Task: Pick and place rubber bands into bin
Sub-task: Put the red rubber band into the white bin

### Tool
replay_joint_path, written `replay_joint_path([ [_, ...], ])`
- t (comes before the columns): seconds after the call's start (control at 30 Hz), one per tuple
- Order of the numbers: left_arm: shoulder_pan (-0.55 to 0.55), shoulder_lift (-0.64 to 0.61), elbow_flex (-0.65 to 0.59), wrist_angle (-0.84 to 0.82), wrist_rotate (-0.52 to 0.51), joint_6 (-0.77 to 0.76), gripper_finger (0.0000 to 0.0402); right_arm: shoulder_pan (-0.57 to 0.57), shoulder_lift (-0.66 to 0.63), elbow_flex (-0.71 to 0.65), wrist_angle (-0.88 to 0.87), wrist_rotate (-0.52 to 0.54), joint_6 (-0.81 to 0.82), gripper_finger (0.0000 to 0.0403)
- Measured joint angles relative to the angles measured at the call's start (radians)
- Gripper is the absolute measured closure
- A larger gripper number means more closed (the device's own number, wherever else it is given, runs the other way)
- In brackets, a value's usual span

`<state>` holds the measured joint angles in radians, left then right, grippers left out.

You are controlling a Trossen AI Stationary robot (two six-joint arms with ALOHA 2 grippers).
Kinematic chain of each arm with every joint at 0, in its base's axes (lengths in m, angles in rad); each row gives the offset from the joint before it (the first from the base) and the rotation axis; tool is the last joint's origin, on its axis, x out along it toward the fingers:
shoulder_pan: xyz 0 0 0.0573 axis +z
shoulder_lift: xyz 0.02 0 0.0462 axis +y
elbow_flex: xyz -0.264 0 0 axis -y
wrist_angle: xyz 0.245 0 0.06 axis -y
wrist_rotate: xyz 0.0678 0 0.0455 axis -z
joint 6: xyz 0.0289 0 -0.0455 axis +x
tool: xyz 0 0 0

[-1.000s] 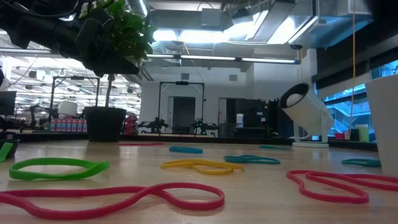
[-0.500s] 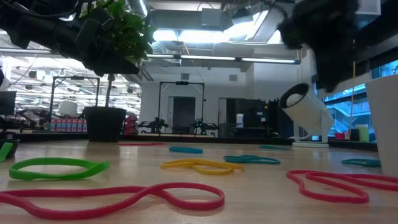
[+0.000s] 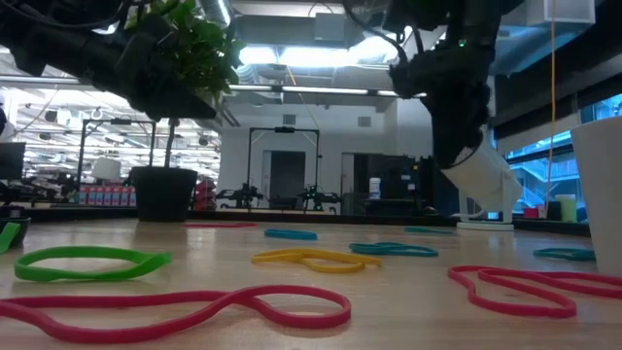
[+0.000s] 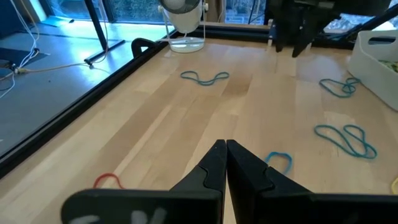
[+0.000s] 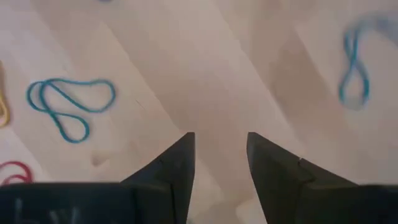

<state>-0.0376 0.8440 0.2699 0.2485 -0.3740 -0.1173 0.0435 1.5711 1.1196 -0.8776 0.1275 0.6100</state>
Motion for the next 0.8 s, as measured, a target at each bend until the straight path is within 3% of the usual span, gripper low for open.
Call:
replay_joint_path([
  [0.1,0.000,0.000,0.000,-0.008,0.000,0.000,0.0394,0.002,-0.017,-0.052,0.115,-0.011,-0.116,0.0276],
  [0.27,0.000,0.000,0.000,-0.008,0.001,-0.030,0.0394,-0.021,-0.096,-0.248,0.307,-0.058,-0.139,0.0334],
  [0.47,0.000,0.000,0.000,-0.013,0.000,-0.095,0.0394,-0.021,-0.255,-0.518,0.630,0.012,-0.129,0.0395],
  [0.7,0.001,0.000,0.000,0.003,-0.092,-0.040,0.0393,-0.022,-0.407,-0.854,1.325,0.030,-0.327,0.0380],
  [0.8,0.011,0.000,0.000,0.001,-0.104,-0.052,0.0379,-0.023,-0.423,-0.958,1.547,0.050,-0.316,0.0376],
])
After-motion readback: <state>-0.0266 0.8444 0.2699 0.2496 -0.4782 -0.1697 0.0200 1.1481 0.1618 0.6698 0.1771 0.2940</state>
